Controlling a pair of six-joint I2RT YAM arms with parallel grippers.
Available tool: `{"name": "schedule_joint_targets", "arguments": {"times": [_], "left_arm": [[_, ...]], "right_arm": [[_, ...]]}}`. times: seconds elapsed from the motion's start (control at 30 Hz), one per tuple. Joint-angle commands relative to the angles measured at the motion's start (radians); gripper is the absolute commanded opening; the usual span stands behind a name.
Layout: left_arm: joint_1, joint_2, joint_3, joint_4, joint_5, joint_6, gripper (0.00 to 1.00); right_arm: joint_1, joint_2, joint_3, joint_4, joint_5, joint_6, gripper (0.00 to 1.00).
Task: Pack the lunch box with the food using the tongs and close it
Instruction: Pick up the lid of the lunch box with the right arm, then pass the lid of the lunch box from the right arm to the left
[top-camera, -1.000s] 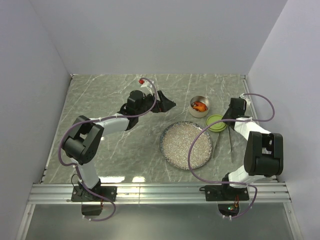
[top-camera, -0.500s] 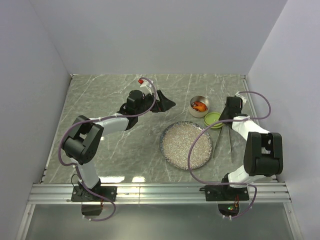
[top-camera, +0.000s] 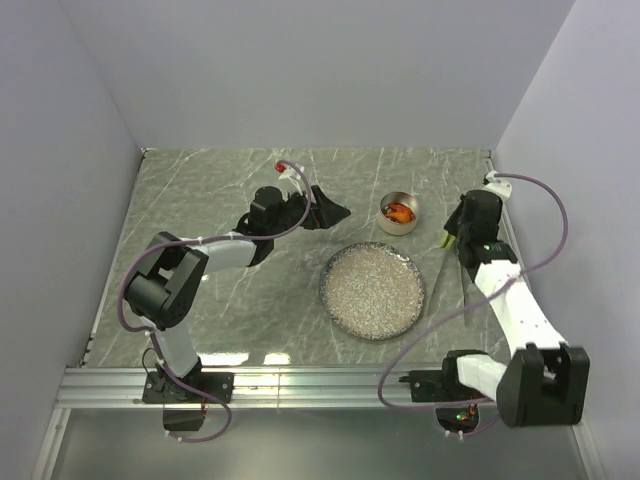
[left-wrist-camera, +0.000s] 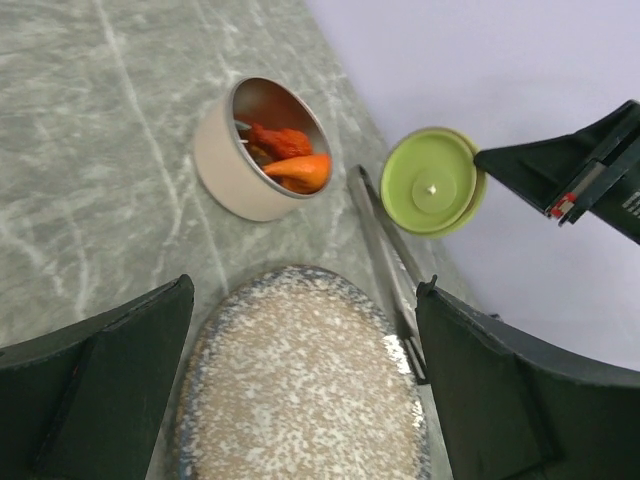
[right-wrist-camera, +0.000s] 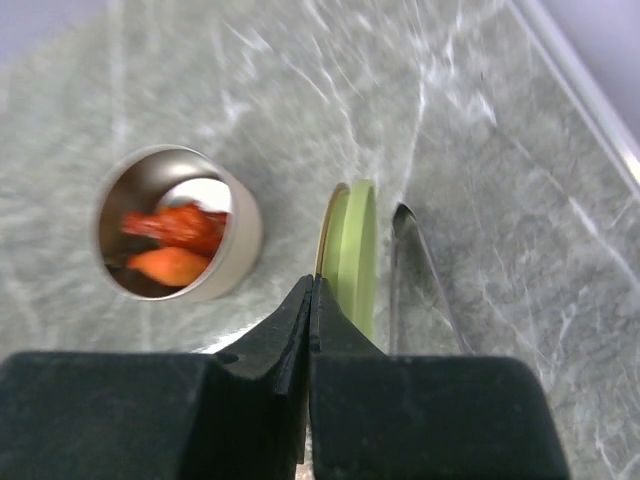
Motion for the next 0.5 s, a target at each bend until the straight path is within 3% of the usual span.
{"name": "schedule_joint_targets", "arguments": {"times": [0.0, 0.17, 0.47], "left_arm": [[-0.008, -0.038, -0.020, 0.160, 0.081, -0.047, 0.99], [-0.038, -0.014, -0.039, 0.251, 0.135, -0.081, 1.00], [-0.056, -0.020, -0.072, 0.315, 0.182, -0.009, 0.98]], "right_arm": [[0.014, -0.131, -0.014, -0.002, 0.001, -0.021, 0.00], [0.037, -0.210, -0.035, 0.027, -0.083, -0.015, 0.00], [0.176, -0.204, -0.116, 0.101, -0.033, 0.011, 0.00]]}}
